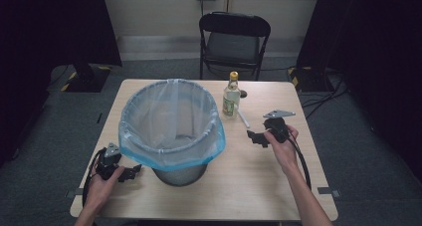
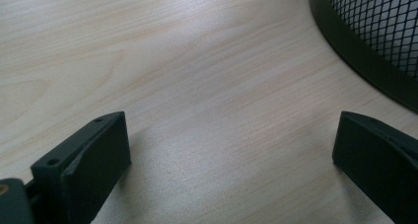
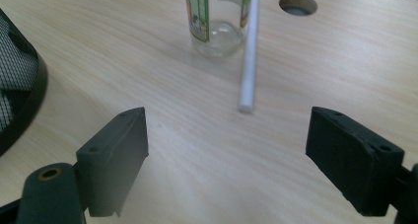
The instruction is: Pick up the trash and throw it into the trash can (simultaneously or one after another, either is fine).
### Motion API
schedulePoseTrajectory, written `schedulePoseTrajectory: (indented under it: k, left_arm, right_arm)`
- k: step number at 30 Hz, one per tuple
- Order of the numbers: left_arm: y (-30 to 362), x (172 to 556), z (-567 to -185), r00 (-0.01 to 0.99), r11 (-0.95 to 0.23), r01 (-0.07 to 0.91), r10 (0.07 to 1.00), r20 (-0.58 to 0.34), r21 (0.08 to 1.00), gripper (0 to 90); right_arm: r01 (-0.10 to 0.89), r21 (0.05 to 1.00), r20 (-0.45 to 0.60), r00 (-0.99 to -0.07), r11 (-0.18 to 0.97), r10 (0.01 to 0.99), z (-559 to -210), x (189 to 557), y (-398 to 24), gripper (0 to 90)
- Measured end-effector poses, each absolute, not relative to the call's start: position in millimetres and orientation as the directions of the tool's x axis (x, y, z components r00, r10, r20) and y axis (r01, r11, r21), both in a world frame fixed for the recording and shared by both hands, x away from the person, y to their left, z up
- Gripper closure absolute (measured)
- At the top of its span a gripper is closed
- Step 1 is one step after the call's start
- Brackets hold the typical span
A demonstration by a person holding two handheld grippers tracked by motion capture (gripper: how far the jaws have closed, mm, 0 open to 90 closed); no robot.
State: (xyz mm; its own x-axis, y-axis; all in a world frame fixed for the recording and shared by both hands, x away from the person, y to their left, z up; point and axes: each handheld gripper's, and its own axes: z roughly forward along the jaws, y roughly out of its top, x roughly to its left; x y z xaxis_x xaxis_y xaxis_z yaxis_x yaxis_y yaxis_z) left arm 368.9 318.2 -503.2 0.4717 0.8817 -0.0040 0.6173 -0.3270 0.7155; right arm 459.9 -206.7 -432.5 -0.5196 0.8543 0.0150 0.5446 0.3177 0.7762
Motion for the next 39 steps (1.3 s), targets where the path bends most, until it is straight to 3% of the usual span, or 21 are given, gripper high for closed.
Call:
schedulePoseTrajectory:
  k: [16,39]
  left_arm:
    - [318.1,369.1,-503.3,0.471,-0.327,0.617,0.882,-0.004,0.716,0.3]
    - [318.1,369.3,-503.3,0.472,-0.328,0.618,0.882,-0.004,0.715,0.1]
  right_arm:
    - [0.515,0.763,-0.01,-0.596,0.391,0.803,-422.3,511.2,-172.5,15.5]
    - [0.518,0.777,0.031,-0.6,0.358,0.8,-427.4,577.7,-151.0,15.0]
